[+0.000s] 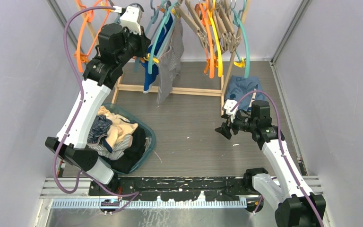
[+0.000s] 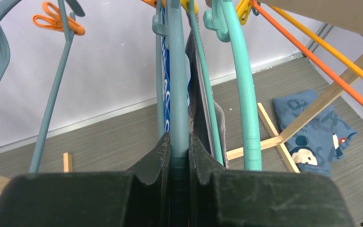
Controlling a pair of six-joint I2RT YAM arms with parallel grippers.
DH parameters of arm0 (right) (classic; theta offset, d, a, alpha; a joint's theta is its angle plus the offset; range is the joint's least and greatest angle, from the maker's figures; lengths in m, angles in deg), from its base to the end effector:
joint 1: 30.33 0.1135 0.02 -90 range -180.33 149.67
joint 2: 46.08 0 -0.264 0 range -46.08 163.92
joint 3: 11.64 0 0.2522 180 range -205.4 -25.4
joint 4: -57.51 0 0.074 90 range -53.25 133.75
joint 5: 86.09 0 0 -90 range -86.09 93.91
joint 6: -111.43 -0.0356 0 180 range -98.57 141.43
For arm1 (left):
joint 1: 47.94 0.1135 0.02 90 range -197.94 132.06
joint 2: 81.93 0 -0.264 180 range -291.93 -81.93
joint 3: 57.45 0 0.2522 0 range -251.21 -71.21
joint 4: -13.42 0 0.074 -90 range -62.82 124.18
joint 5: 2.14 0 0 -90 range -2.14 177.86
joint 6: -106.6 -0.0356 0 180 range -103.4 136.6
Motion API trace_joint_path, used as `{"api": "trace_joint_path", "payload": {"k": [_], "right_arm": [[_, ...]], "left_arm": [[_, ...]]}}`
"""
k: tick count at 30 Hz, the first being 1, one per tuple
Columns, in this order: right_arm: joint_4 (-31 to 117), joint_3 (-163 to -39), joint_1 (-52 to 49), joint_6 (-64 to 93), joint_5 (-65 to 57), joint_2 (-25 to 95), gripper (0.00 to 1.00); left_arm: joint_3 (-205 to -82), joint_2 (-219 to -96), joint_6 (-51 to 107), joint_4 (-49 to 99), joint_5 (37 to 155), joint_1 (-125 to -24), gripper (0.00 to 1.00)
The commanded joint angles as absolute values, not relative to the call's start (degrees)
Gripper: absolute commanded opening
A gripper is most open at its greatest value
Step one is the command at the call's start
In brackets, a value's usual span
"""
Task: Remove the underwear clipped to the hanger
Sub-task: Pick up the hanger from the clothesline.
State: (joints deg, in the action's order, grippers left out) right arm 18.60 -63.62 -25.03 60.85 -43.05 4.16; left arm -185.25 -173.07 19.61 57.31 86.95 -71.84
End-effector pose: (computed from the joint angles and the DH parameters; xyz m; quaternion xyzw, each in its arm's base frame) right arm 0.1784 0.0427 0.2647 -0.4764 0.6922 0.2214 0.4948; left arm 0.3077 -0.1357 0.5142 0.1309 0.7388 -0.1480 0.6443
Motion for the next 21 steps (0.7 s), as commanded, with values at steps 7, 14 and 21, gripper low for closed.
{"api": "trace_joint_path", "payload": {"k": [7,14,21], "right_arm": [[19.90,-63.36,-24.61,61.84,-43.03,3.29,0.73],[19.93,-63.23,-24.60,62.03,-43.27,3.23,0.73],[19.87,-63.19,-24.53,62.21,-43.42,3.04,0.73]], "left_arm": [[-177.17,-166.15,16.66,40.67,85.03,-71.35,0.00],[-171.99,-162.52,18.65,37.58,83.91,-71.23,0.00],[-170.11,-161.82,21.01,32.70,81.90,-70.97,0.00]]}}
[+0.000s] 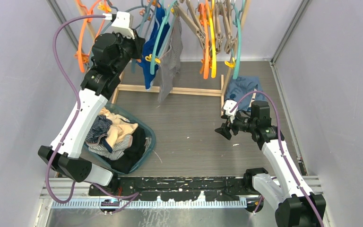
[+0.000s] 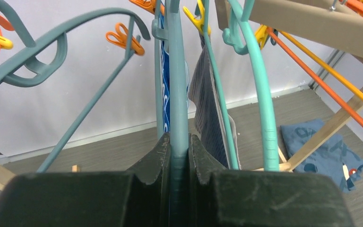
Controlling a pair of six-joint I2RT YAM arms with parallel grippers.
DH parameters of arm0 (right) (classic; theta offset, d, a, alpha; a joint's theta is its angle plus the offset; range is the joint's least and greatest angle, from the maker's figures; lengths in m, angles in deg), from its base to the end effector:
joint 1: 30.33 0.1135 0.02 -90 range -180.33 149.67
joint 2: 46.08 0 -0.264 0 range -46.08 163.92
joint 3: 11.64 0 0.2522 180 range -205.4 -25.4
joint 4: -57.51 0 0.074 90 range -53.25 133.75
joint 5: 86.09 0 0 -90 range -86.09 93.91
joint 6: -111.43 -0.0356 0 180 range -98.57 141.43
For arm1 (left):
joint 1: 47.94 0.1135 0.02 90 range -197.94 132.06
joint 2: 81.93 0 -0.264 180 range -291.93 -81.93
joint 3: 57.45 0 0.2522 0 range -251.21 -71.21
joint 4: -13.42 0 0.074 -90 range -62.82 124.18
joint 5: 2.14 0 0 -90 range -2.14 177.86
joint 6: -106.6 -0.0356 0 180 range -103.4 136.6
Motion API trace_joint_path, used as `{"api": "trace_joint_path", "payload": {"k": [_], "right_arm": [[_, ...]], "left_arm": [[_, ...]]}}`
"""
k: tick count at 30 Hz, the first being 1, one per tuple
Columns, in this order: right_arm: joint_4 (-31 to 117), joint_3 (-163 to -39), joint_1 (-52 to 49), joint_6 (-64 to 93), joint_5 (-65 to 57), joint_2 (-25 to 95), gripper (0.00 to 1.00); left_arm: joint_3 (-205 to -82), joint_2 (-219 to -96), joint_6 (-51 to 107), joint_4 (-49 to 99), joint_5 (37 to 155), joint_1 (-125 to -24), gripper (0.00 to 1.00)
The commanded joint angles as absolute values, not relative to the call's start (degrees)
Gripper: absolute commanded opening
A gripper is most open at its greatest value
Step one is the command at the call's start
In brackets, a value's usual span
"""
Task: Remove the underwear clipped to the hanger
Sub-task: Pick up the hanger from the clothesline.
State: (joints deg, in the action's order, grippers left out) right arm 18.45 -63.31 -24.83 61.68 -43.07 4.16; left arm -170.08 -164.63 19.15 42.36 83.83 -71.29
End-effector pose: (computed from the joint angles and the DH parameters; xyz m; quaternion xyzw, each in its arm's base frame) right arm 0.1778 0.0433 0.2627 -0.4820 0.6899 0.2205 0.4930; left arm 0.2897 -0.1224 0.5031 0.1018 0.6936 -0.1357 0.7001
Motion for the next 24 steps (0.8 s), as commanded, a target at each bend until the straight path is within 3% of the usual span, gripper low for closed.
{"api": "trace_joint_path", "payload": {"k": [1,24], "right_arm": [[19.91,-63.13,-24.57,62.22,-43.37,3.01,0.73],[19.80,-63.02,-24.53,62.44,-43.72,2.95,0.73]], "left_arm": [[-170.03,-161.96,21.07,32.14,81.68,-71.01,0.00],[-165.99,-157.31,19.86,31.14,83.25,-70.18,0.00]]}}
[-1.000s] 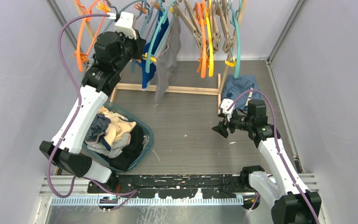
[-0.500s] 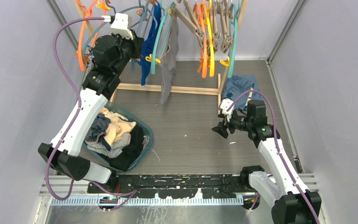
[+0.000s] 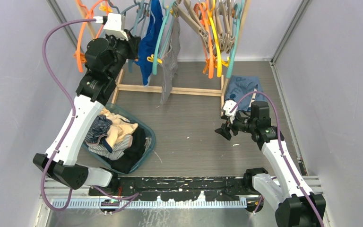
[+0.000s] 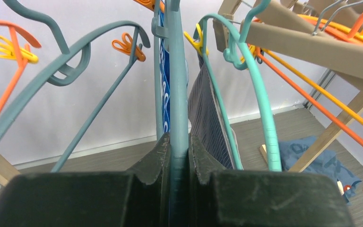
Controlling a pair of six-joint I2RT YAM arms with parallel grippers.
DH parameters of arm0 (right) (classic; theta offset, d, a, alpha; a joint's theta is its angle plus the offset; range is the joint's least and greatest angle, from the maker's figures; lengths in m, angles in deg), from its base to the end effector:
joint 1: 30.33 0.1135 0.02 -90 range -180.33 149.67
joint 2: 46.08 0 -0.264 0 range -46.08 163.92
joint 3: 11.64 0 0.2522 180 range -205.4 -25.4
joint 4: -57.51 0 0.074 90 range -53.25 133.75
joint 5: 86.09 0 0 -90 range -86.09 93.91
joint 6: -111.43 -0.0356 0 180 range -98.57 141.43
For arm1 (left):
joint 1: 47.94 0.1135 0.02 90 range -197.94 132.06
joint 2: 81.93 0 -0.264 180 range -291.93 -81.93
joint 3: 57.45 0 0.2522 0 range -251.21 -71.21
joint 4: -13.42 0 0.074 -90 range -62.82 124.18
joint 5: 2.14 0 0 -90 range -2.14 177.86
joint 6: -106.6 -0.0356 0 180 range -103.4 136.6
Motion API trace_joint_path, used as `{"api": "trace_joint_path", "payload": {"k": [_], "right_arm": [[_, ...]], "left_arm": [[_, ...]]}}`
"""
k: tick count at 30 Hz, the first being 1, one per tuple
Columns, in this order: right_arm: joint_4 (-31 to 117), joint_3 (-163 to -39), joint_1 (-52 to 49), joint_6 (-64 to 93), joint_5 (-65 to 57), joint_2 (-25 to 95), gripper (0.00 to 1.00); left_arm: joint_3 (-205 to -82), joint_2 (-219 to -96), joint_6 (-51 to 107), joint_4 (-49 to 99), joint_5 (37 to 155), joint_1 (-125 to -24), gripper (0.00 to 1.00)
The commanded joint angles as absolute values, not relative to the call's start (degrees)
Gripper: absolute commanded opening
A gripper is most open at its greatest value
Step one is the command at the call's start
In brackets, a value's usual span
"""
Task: Remove the underwear clipped to the hanger
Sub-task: Pick up the hanger from the clothesline.
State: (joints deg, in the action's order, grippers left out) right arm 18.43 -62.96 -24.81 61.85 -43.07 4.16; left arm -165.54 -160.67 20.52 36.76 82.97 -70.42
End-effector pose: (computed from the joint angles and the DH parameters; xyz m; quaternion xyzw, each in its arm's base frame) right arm 0.1774 0.0433 0.2607 -0.4826 0.6908 0.2212 0.4910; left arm 0.2757 -0.1108 0.5075 0.0765 0.6648 -0.1418 0.7294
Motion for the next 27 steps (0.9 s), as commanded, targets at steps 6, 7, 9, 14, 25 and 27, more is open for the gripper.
{"api": "trace_joint_path", "payload": {"k": [6,7,9,14,25,27], "right_arm": [[19.79,-63.00,-24.54,62.49,-43.96,2.61,0.73],[19.78,-62.99,-24.53,62.54,-44.02,2.61,0.73],[19.68,-63.10,-24.55,62.50,-44.19,2.61,0.73],[19.53,-63.20,-24.29,62.50,-44.33,2.59,0.73],[19.06,-63.52,-23.57,62.47,-45.42,2.87,0.73],[18.96,-63.69,-23.56,62.25,-45.85,3.03,0.73]], "left_arm": [[-162.84,-152.36,14.58,34.68,83.02,-70.18,0.00],[-162.46,-151.42,13.17,36.08,83.13,-70.18,0.00],[-162.43,-149.16,10.93,40.35,83.77,-70.20,0.00],[-163.68,-144.28,7.33,53.46,87.24,-70.22,0.00],[-165.09,-132.93,-1.22,79.40,89.31,-70.18,0.00],[-164.43,-130.71,-2.34,83.76,90.59,-70.23,0.00]]}}
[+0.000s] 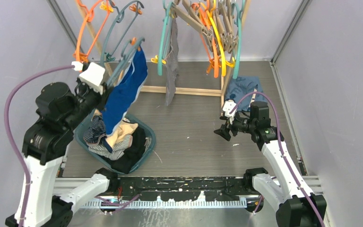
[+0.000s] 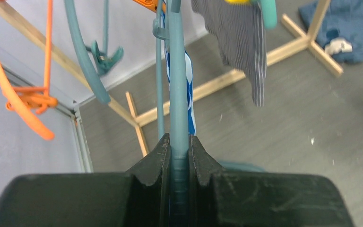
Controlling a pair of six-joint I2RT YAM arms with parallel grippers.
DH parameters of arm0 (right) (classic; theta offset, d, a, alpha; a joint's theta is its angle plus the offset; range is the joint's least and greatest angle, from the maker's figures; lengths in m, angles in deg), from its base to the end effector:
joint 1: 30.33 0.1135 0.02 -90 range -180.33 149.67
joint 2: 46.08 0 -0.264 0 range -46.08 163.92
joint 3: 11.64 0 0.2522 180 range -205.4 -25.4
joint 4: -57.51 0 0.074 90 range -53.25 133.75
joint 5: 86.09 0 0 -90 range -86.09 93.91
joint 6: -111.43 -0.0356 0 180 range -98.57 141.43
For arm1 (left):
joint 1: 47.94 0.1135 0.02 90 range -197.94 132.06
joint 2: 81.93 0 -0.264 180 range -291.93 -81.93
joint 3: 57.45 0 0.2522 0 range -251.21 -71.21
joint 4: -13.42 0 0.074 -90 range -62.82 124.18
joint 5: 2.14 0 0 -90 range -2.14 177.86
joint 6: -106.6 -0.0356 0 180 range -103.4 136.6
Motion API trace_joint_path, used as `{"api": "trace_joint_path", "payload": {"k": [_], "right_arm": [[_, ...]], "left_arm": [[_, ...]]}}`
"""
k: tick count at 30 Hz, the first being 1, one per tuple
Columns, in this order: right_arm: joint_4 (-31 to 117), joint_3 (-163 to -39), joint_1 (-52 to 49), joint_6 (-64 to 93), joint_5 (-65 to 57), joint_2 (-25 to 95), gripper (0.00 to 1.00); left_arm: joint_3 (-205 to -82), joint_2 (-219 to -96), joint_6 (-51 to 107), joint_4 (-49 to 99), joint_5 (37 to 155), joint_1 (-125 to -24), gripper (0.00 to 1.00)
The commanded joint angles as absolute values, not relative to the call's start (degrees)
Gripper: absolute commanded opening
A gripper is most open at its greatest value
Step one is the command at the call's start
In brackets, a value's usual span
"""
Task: Remove the underwear clipped to the hanger
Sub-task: Pick up the hanger from the clothesline.
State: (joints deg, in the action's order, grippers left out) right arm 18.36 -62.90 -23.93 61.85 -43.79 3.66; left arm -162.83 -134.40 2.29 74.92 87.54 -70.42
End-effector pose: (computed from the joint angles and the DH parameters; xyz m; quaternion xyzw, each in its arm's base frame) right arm 0.1750 0.0461 0.2618 -0.4898 0.6823 0.2289 0.4921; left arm 0.1106 -0.0456 0.5077 0.2375 0.7199 -0.0443 0.6507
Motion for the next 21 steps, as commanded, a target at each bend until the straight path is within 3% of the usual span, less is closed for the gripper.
{"api": "trace_joint_path", "payload": {"k": [1,9,17,21], "right_arm": [[18.88,-63.77,-23.56,62.16,-46.14,3.05,0.73],[18.28,-64.64,-23.57,60.63,-48.76,4.30,0.75],[16.02,-66.58,-25.03,59.03,-53.03,4.06,0.77],[12.79,-71.95,-25.06,53.89,-53.71,3.31,0.86]], "left_arm": [[-163.96,-129.17,-3.00,85.36,91.83,-70.18,0.00],[-164.04,-122.63,-13.05,100.07,106.98,-70.00,0.00],[-167.58,-125.52,-16.10,104.96,126.70,-70.01,0.00],[-167.46,-129.11,-16.69,102.87,133.19,-70.08,0.00]]}}
